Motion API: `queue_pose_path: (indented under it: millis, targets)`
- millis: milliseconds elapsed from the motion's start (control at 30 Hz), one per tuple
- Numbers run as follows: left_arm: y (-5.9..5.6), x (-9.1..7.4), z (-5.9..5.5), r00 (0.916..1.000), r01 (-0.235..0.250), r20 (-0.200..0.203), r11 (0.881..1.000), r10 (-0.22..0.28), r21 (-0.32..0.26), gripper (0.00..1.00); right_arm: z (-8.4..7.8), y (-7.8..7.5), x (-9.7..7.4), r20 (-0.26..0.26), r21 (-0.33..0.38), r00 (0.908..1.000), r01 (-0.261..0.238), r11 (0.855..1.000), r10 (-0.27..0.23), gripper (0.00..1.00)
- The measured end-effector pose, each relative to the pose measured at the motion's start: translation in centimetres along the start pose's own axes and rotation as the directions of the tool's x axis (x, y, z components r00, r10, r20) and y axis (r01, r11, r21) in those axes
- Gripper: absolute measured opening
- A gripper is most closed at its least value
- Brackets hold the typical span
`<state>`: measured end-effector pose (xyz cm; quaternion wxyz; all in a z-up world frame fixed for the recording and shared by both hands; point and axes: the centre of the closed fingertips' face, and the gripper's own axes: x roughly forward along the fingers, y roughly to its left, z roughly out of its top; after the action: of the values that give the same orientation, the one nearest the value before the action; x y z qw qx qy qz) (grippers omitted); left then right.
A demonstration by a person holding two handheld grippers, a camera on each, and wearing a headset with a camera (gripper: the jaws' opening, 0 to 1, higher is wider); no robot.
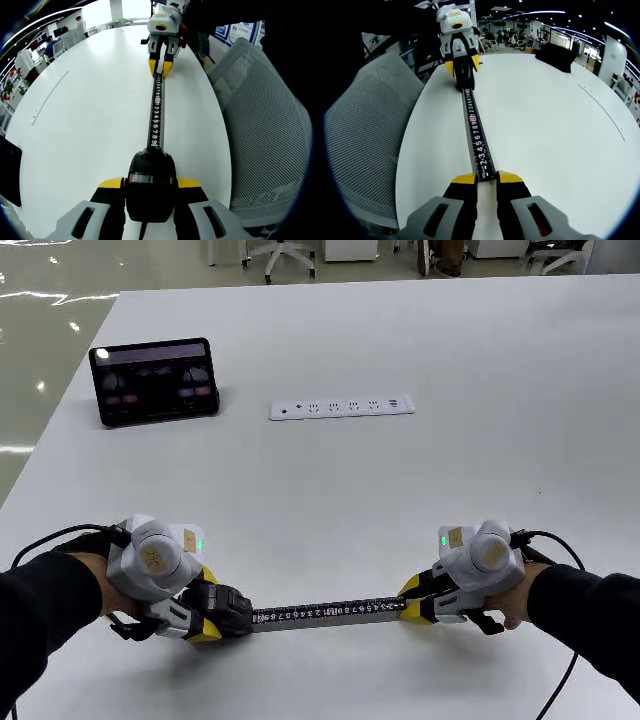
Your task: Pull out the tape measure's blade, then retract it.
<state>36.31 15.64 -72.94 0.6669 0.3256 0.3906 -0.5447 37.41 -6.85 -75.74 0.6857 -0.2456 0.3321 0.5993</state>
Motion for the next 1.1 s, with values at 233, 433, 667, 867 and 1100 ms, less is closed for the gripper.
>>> queue_pose_path:
  millis: [233,433,667,867,1100]
  targets:
    - [0.1,0.1,0.2,0.9999,-0.003,0.014,1.000,0.003,-0.004,0.33,-0.7,0.1,-0.6,0.000,0.006,1.0000,-0.008,1.000,0.008,0.08]
    - [-0.1,0.1,0.2,0.9998,-0.005,0.018,1.000,0.005,0.000,0.33,-1.3,0.2,-1.1,0.012,0.020,0.9999,-0.001,1.000,0.001,0.08]
    - [0.0,0.2,0.2,0.9996,-0.001,0.027,1.000,0.001,-0.005,0.33,-1.5,0.0,-1.3,0.014,0.017,0.9999,0.004,1.000,-0.004,0.08]
    - [-0.4,0.0,0.3,0.9998,0.003,0.018,1.000,-0.003,0.012,0.33,-1.9,0.0,-1.6,0.009,0.026,1.0000,-0.003,1.000,0.003,0.08]
    - [-0.4,0.0,0.6,0.9993,0.004,0.036,1.000,-0.004,-0.008,0.33,-2.0,-0.2,-1.7,0.016,0.036,0.9999,0.002,0.999,-0.003,0.08]
